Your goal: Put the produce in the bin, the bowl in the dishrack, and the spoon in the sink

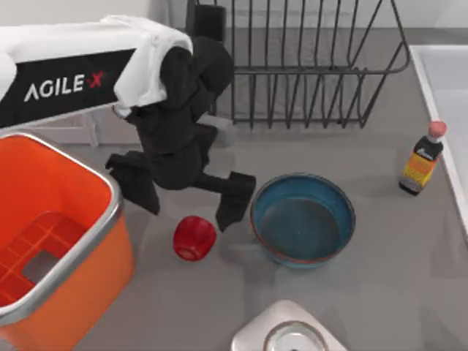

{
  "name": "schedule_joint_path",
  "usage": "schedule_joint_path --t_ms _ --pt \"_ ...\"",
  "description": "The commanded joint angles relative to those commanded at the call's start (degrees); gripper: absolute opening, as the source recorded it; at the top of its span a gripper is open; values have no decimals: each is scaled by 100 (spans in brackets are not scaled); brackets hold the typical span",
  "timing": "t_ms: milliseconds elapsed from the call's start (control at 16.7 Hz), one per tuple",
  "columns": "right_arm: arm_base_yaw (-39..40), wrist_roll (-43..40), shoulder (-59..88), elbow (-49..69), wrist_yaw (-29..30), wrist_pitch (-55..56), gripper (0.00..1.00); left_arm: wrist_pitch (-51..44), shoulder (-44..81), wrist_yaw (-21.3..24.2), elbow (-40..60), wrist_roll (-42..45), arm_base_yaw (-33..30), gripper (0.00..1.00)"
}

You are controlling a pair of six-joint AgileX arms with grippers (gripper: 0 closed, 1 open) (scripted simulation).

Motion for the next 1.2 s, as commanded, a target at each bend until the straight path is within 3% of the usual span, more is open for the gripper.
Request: schedule_joint_path --t_ms 600,1020,1200 --pt "0 0 0 0 0 0 100 1014 442 -7 -559 -97 -103 100" --pt "0 0 0 0 0 0 100 1121 488 -6 -619 -107 -114 100" --pt "0 0 0 0 0 0 100 1121 488 -6 -619 -107 -114 77"
